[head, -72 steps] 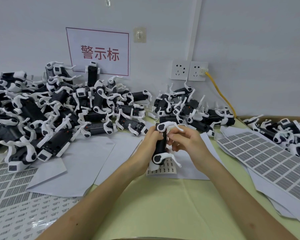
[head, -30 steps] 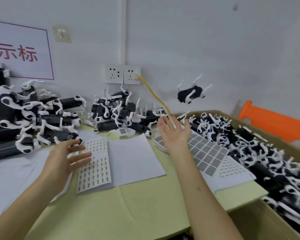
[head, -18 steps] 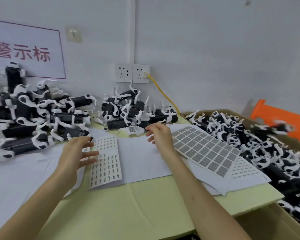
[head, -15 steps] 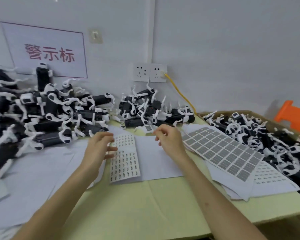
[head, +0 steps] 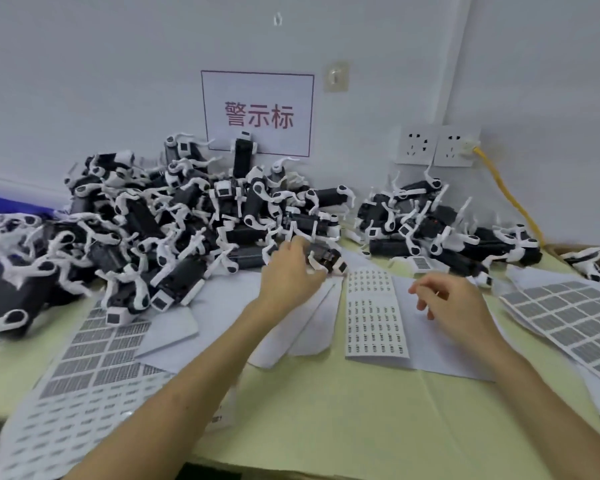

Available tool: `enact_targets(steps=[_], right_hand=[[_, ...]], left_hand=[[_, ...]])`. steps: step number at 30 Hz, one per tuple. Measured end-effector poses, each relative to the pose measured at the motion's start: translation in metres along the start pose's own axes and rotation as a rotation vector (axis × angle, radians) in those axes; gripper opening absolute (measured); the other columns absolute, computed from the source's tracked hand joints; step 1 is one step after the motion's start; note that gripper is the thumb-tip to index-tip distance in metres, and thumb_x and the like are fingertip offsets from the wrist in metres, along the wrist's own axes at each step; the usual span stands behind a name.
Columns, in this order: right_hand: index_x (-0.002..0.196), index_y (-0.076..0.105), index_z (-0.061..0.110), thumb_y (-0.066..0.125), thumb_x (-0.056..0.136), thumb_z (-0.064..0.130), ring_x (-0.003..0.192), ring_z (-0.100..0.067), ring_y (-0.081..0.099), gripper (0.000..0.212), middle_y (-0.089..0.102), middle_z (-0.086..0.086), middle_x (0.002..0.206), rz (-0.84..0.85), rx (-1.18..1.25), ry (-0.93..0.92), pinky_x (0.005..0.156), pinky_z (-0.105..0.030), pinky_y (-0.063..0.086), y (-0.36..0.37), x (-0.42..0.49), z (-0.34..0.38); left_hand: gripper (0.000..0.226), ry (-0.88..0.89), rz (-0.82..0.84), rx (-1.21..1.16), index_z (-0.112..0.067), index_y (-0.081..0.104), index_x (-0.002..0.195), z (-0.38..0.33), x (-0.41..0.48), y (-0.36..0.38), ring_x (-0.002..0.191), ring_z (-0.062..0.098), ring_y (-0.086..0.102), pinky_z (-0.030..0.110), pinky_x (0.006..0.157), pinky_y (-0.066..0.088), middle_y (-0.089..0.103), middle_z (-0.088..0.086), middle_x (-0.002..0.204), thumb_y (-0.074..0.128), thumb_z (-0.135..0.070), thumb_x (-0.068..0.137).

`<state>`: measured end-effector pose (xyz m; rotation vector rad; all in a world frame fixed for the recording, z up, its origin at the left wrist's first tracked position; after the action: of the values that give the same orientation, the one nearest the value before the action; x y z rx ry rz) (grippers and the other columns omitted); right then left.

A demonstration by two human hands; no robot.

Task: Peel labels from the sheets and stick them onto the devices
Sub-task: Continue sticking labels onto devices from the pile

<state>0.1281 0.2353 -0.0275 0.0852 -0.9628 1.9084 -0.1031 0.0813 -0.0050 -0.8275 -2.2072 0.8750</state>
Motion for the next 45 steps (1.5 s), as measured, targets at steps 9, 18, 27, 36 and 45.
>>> enact_targets(steps=[9,18,27,36,45], right_hand=[[0.075,0.071,0.029,0.063,0.094,0.009,0.055,-0.006,0.06,0.029,0.069,0.005,0.064,0.041,-0.002,-0.001,0.061,-0.036,0.049,0.002,0.0,0.002],[0.075,0.071,0.033,0.064,0.095,0.011,0.056,-0.007,0.062,0.03,0.069,0.006,0.064,0.056,-0.006,-0.014,0.062,-0.036,0.051,0.005,0.0,0.0],[0.076,0.071,0.033,0.064,0.095,0.012,0.055,-0.008,0.06,0.029,0.069,0.008,0.065,0.036,0.005,-0.043,0.06,-0.038,0.051,0.006,-0.001,0.005],[0.127,0.059,0.032,0.077,0.091,0.029,0.1,0.001,0.065,0.04,0.067,0.014,0.114,0.067,0.173,-0.146,0.075,-0.021,0.049,0.01,-0.007,0.027],[0.139,0.047,0.036,0.078,0.087,0.044,0.117,0.011,0.052,0.061,0.056,0.023,0.131,0.026,0.146,-0.182,0.09,-0.014,0.04,0.014,-0.011,0.031]], left_hand=[[0.056,-0.187,0.012,0.133,-0.012,0.047,0.145,0.067,0.046,-0.027,0.119,0.032,0.062,0.039,0.091,0.045,0.066,0.01,0.13,0.064,-0.037,0.098],[0.042,-0.142,-0.239,0.038,-0.018,0.05,0.071,0.072,0.048,-0.03,0.069,0.033,0.055,0.038,0.064,0.035,0.048,-0.002,0.058,0.045,-0.031,0.111],[0.031,-0.11,-0.407,-0.579,-0.011,0.074,0.096,0.013,0.016,-0.041,0.07,0.033,0.064,0.044,0.063,0.052,0.069,0.015,0.079,0.05,-0.027,0.108],[0.028,-0.287,-0.001,-1.251,-0.009,0.073,0.097,-0.049,-0.005,0.022,0.073,0.009,0.075,0.041,0.069,0.066,0.077,-0.001,0.079,0.056,-0.028,0.108],[0.034,-0.535,0.282,-1.771,0.0,0.071,0.102,-0.052,-0.021,0.07,0.094,0.026,0.078,0.044,0.089,0.063,0.079,0.015,0.094,0.06,-0.032,0.104]])
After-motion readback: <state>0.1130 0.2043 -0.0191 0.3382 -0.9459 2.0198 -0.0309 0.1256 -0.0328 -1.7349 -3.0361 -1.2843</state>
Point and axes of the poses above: each hand's wrist, its own x-axis towards the middle knuckle, its own y-axis out of the palm, z = x × y, the point moved 5 cm from there along x, towards the middle knuckle
